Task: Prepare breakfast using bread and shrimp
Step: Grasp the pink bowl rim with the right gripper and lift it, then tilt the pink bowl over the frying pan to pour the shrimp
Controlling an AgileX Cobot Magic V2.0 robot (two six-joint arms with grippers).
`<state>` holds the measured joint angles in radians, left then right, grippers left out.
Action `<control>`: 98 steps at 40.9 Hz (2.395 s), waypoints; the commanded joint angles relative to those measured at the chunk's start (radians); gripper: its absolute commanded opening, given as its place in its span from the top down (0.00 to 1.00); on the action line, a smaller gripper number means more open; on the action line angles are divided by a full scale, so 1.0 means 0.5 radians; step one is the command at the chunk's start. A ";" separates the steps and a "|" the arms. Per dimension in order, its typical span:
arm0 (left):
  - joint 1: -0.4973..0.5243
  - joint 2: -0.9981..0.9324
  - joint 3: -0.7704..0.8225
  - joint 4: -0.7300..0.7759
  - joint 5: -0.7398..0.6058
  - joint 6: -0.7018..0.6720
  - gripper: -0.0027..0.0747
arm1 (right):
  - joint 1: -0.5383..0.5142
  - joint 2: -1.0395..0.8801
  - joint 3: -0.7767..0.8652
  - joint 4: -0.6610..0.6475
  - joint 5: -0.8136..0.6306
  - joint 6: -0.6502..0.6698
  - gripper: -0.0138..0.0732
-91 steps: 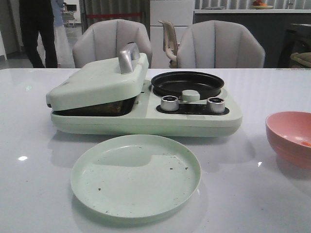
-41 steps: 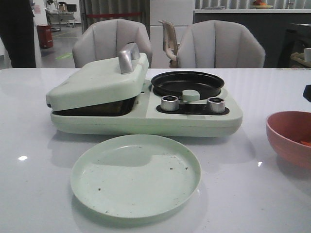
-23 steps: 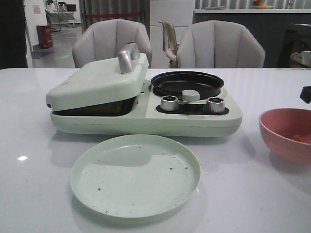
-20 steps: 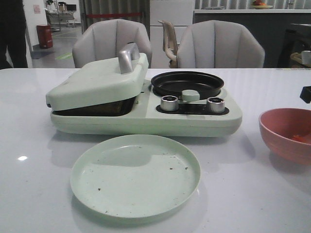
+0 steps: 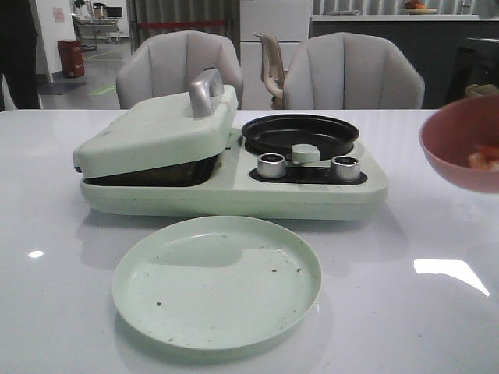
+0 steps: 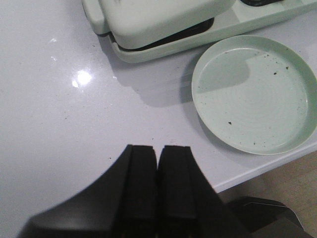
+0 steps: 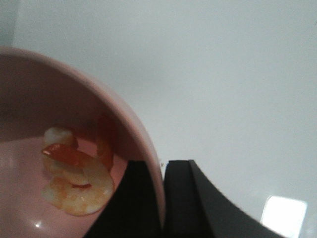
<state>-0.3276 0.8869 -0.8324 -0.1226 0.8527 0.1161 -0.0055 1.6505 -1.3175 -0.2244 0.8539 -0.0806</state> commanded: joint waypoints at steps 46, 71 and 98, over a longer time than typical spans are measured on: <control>-0.012 -0.022 -0.053 0.019 -0.145 -0.017 0.84 | 1.134 0.464 -0.569 -3.150 0.068 1.541 0.79; -0.012 -0.022 -0.053 0.023 -0.196 -0.017 0.84 | 1.197 0.733 -0.876 -3.150 0.369 1.355 0.79; -0.012 -0.022 -0.053 0.057 -0.221 -0.017 0.84 | 1.254 0.792 -1.114 -3.149 0.492 1.264 0.79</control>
<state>-0.3276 0.8869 -0.8324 -0.0900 0.8102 0.1153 0.6079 2.1181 -1.8159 -1.7008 1.0407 0.5213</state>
